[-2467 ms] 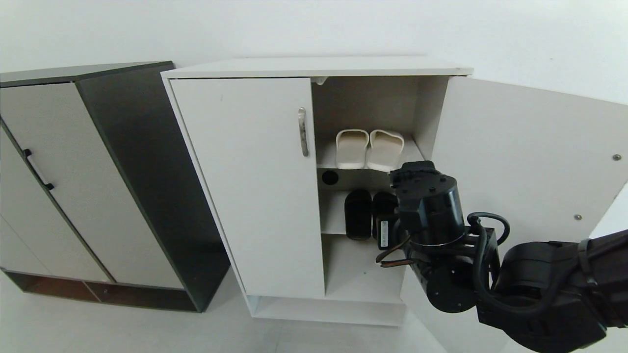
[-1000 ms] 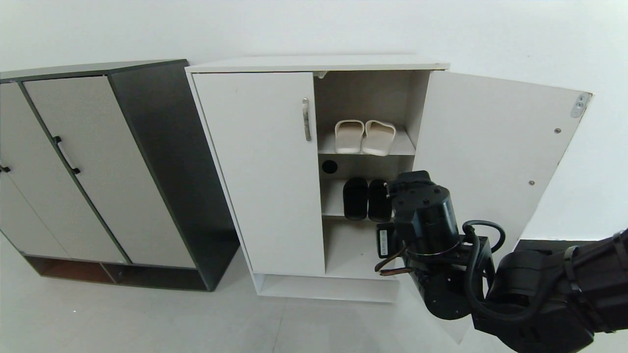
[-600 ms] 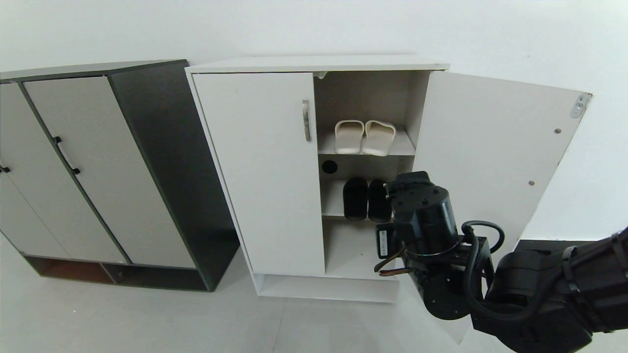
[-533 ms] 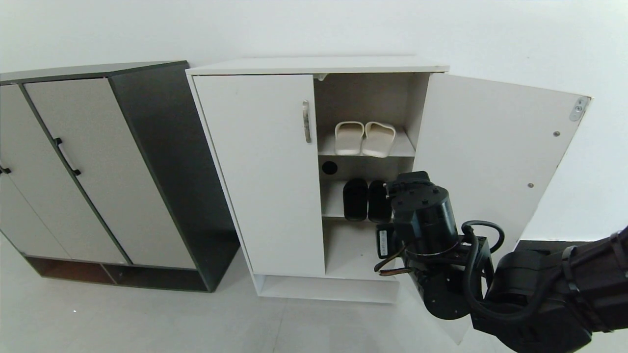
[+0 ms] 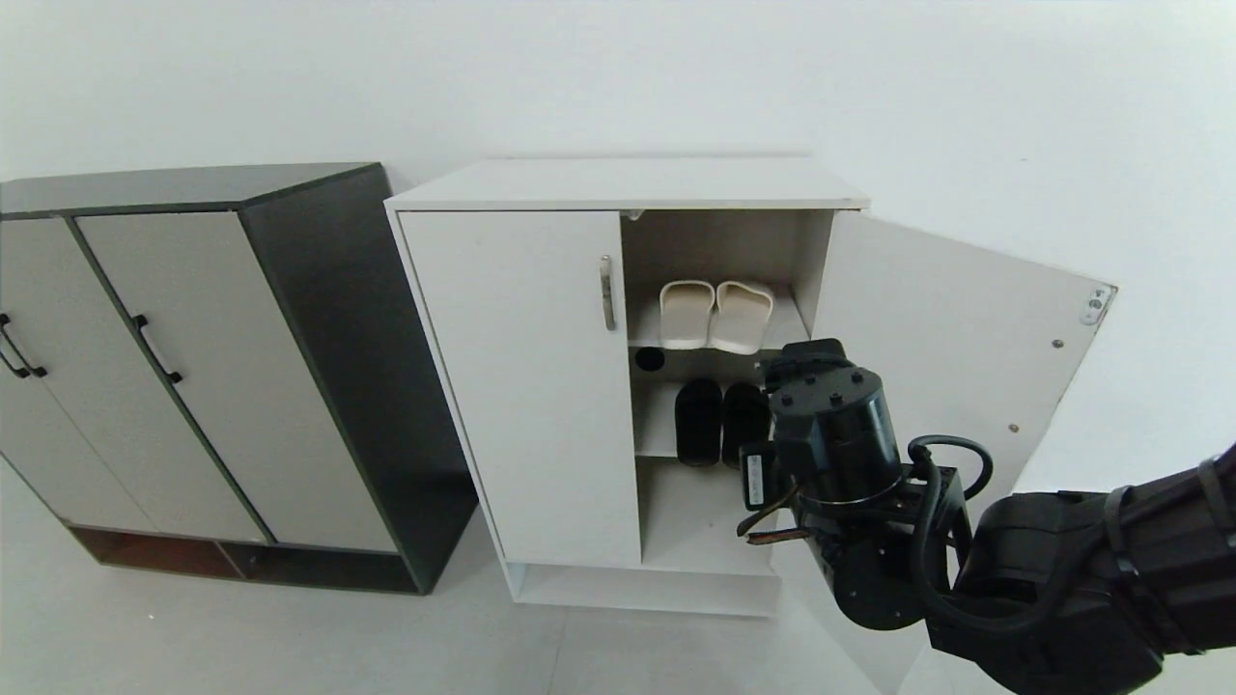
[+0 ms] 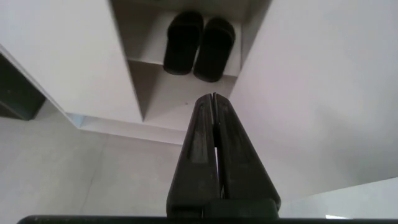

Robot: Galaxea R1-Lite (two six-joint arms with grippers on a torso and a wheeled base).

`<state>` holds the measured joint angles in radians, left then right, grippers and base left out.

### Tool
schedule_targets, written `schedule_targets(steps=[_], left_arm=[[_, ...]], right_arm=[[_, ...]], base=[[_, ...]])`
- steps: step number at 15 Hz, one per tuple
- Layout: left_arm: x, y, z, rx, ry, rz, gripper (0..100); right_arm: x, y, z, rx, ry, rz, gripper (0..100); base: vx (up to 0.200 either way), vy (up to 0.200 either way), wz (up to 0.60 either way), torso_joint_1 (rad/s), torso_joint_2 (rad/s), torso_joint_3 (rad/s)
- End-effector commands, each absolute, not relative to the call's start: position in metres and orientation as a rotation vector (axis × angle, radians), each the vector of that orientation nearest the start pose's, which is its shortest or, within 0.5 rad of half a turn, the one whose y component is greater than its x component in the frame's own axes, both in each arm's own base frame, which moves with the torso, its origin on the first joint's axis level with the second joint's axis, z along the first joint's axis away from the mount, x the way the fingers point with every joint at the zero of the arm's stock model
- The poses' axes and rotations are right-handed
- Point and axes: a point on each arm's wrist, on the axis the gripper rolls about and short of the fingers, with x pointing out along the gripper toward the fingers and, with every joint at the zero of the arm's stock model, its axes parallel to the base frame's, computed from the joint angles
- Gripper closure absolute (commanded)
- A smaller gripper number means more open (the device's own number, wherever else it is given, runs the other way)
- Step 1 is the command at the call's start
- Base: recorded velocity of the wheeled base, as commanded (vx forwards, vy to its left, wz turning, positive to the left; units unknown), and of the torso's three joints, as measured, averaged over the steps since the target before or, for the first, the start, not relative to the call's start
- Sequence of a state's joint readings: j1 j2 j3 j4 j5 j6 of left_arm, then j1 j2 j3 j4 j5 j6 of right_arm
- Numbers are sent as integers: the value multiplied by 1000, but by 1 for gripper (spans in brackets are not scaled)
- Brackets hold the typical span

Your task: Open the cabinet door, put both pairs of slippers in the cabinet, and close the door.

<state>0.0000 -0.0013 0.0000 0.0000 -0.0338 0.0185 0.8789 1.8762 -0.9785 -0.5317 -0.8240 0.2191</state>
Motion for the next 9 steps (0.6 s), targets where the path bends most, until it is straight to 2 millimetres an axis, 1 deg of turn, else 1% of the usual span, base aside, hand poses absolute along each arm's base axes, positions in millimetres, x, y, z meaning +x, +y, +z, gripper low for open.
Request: schedule_targets(steps=[1,4,9], left_arm=[[-23,-1,75,18,0,-34,100],[-23,-1,75,18,0,-34,100],[-23,-1,75,18,0,-34,100]], right_arm=[[233,258,162,-59,246,31,100],[233,257,161,-61,248,30,100],[232,255,159,-66,253,30,100]], base=[[0,0,0,115,-456,-339],[0,0,0,133,-471,-330],[0,0,0,163,-481,-315]])
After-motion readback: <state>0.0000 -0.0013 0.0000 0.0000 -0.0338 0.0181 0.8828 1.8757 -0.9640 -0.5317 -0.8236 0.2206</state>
